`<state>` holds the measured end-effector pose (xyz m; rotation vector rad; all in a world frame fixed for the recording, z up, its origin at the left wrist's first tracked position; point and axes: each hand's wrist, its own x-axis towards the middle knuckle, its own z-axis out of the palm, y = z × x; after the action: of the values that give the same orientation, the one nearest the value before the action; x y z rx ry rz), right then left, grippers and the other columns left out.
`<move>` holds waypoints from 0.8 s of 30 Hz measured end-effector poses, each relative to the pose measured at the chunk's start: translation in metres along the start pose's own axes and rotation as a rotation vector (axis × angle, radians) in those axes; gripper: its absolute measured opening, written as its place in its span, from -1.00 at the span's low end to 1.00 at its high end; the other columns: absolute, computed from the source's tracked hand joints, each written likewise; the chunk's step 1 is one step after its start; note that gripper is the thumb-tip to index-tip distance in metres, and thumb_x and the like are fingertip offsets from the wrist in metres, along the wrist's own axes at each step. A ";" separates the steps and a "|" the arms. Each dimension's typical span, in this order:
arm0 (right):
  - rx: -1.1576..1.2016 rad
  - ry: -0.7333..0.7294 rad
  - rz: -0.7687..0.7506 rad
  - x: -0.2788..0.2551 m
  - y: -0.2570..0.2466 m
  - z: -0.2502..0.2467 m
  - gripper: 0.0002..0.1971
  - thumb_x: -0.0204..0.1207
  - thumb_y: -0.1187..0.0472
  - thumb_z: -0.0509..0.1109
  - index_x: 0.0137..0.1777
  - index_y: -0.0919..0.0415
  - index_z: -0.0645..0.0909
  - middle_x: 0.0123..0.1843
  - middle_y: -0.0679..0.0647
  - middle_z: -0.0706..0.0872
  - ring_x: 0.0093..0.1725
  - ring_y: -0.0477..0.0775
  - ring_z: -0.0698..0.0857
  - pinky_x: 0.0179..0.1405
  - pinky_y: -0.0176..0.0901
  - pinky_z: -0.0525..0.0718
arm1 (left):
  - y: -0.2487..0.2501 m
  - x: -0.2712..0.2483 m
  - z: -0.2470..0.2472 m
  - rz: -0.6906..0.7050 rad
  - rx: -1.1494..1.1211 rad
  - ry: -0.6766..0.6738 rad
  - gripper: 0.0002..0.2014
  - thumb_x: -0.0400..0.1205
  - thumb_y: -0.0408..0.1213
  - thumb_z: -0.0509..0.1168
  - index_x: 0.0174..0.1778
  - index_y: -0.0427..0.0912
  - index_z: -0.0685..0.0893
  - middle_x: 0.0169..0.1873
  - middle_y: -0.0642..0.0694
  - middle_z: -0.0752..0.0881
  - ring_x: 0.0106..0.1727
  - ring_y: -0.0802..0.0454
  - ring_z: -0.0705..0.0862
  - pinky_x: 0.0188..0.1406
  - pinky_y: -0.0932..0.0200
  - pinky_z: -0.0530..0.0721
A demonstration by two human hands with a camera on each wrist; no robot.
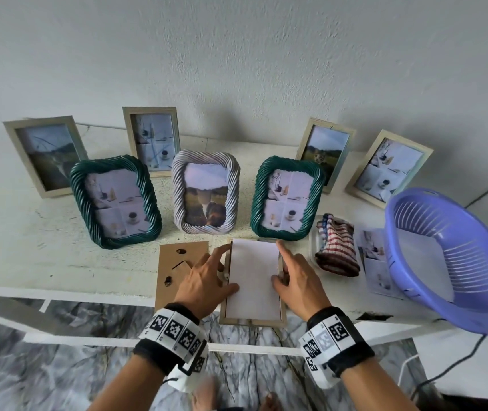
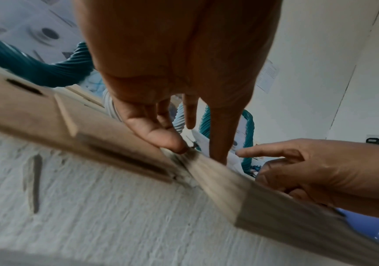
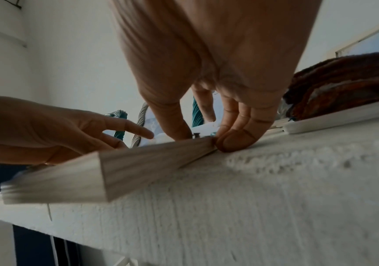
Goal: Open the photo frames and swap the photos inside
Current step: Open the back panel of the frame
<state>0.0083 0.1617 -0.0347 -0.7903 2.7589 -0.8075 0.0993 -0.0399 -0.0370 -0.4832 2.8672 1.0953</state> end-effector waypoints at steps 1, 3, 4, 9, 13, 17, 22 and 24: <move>-0.012 -0.009 0.009 0.000 0.000 0.001 -0.27 0.54 0.20 0.39 0.68 0.03 0.17 -0.03 0.09 0.49 -0.09 0.12 0.57 -0.10 -0.18 0.49 | 0.001 -0.001 0.000 0.006 0.011 -0.006 -0.27 0.46 -0.05 0.52 0.53 0.20 0.35 0.07 0.04 0.58 -0.16 0.09 0.70 0.03 -0.04 0.72; -0.026 -0.031 0.032 0.001 0.000 0.001 -0.35 0.55 0.18 0.38 0.64 0.07 0.29 0.07 0.14 0.54 0.06 0.19 0.62 0.00 -0.12 0.54 | 0.002 -0.002 -0.001 -0.010 0.044 -0.032 -0.39 0.48 0.01 0.49 0.46 0.18 0.47 0.07 0.05 0.54 -0.11 0.10 0.67 0.05 -0.01 0.72; -0.035 -0.040 0.036 0.002 0.000 0.001 -0.40 0.56 0.17 0.37 0.61 0.08 0.34 0.11 0.16 0.55 0.10 0.20 0.62 0.04 -0.12 0.54 | 0.003 -0.003 -0.001 -0.020 0.058 -0.046 -0.43 0.49 0.03 0.48 0.42 0.17 0.51 0.06 0.06 0.52 -0.08 0.11 0.66 0.07 0.02 0.71; -0.076 -0.052 0.009 0.000 -0.002 0.002 -0.55 0.59 0.19 0.31 0.50 0.10 0.51 0.09 0.14 0.52 0.06 0.18 0.62 0.03 -0.14 0.53 | 0.004 -0.003 -0.001 -0.029 0.083 -0.062 -0.47 0.51 0.03 0.45 0.41 0.13 0.54 0.05 0.06 0.48 0.01 0.04 0.66 0.11 0.04 0.67; -0.087 -0.053 0.005 -0.002 -0.004 0.002 -0.56 0.59 0.19 0.32 0.48 0.11 0.52 0.06 0.15 0.52 0.02 0.19 0.61 0.00 -0.10 0.55 | 0.004 0.000 -0.002 -0.014 0.062 -0.053 -0.51 0.54 -0.01 0.42 0.41 0.10 0.55 0.05 0.03 0.54 -0.02 0.02 0.68 0.09 0.01 0.69; -0.076 0.073 0.019 -0.006 -0.009 0.001 -0.60 0.50 0.21 0.42 0.36 0.15 0.61 -0.01 0.14 0.54 -0.01 0.22 0.58 0.00 0.02 0.65 | -0.001 -0.003 -0.010 0.019 0.036 0.071 -0.63 0.59 -0.02 0.38 0.32 0.05 0.63 -0.04 0.03 0.67 -0.18 0.11 0.71 -0.08 0.04 0.74; -0.078 0.238 -0.131 -0.008 -0.046 0.010 -0.74 0.43 0.26 0.48 0.12 0.23 0.69 -0.05 0.16 0.62 -0.08 0.20 0.57 -0.14 -0.02 0.64 | -0.023 -0.017 -0.027 -0.012 -0.018 0.374 -0.82 0.57 -0.20 0.46 0.06 -0.11 0.77 -0.18 -0.07 0.73 -0.31 0.10 0.65 -0.31 0.21 0.61; -0.034 0.181 -0.223 -0.003 -0.065 0.014 -0.77 0.50 0.21 0.38 0.12 0.25 0.68 -0.06 0.16 0.66 -0.08 0.18 0.61 -0.12 -0.04 0.64 | -0.033 -0.025 -0.032 -0.110 -0.018 0.465 -0.84 0.54 -0.23 0.48 0.03 -0.10 0.79 -0.13 -0.15 0.73 -0.22 -0.04 0.68 -0.24 0.17 0.56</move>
<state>0.0440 0.1107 -0.0116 -1.0987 2.8837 -0.9152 0.1357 -0.0771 -0.0302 -1.0056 3.1606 1.1170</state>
